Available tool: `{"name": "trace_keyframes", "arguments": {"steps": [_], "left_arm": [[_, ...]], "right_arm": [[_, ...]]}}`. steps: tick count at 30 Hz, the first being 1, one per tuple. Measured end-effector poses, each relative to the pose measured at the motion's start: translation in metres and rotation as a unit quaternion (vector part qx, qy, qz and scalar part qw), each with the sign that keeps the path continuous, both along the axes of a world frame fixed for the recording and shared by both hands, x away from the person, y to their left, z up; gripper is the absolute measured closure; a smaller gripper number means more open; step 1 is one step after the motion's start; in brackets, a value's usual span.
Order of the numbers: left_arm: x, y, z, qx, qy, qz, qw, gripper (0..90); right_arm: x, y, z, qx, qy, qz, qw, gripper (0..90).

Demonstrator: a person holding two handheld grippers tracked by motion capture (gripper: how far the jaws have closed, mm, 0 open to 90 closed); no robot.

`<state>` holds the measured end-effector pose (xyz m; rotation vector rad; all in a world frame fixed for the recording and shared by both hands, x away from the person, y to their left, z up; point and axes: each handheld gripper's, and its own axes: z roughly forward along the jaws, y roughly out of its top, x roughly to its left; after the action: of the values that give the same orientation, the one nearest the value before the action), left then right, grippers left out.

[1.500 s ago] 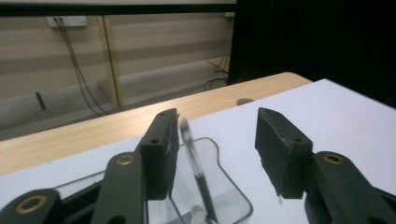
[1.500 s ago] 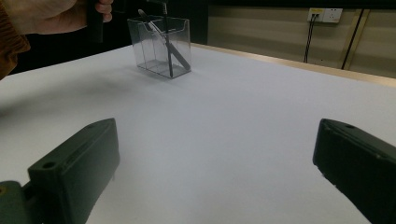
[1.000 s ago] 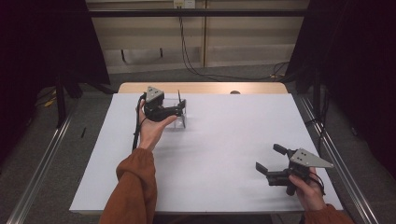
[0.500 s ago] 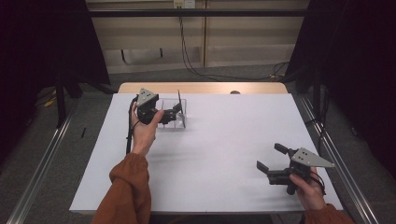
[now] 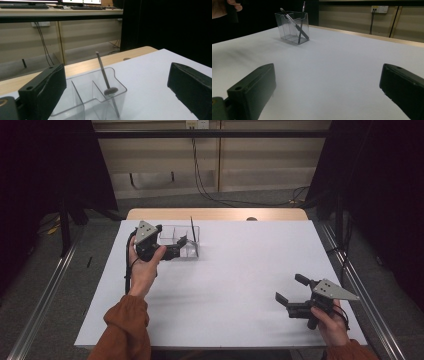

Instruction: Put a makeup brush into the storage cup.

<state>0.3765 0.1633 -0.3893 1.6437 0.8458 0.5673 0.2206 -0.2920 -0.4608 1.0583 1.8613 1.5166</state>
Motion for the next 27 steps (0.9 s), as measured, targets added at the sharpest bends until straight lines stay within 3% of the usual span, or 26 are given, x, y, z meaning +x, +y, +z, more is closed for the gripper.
{"name": "trace_keyframes", "arguments": {"steps": [8, 11, 18, 22, 27], "left_arm": [[-0.017, 0.012, -0.005, 0.002, -0.002, -0.005, 1.0000, 2.0], [-0.022, 0.017, -0.009, 0.006, -0.008, 0.009, 0.9999, 2.1], [-0.033, 0.027, -0.015, -0.006, -0.003, 0.010, 0.9999, 2.4], [-0.039, 0.033, -0.017, -0.015, 0.013, -0.001, 0.9998, 2.4], [-0.049, 0.037, -0.019, -0.017, 0.005, 0.000, 0.9998, 2.4]], "right_arm": [[0.000, -0.003, 0.000, -0.006, 0.002, -0.004, 1.0000, 0.3], [-0.001, -0.004, 0.000, -0.006, 0.002, -0.007, 1.0000, 0.3], [-0.002, -0.006, 0.000, -0.005, 0.003, -0.008, 1.0000, 0.3], [-0.002, -0.006, 0.000, -0.007, 0.004, -0.009, 0.9999, 0.3], [-0.003, -0.006, 0.001, -0.006, 0.004, -0.008, 0.9999, 0.3]]}}
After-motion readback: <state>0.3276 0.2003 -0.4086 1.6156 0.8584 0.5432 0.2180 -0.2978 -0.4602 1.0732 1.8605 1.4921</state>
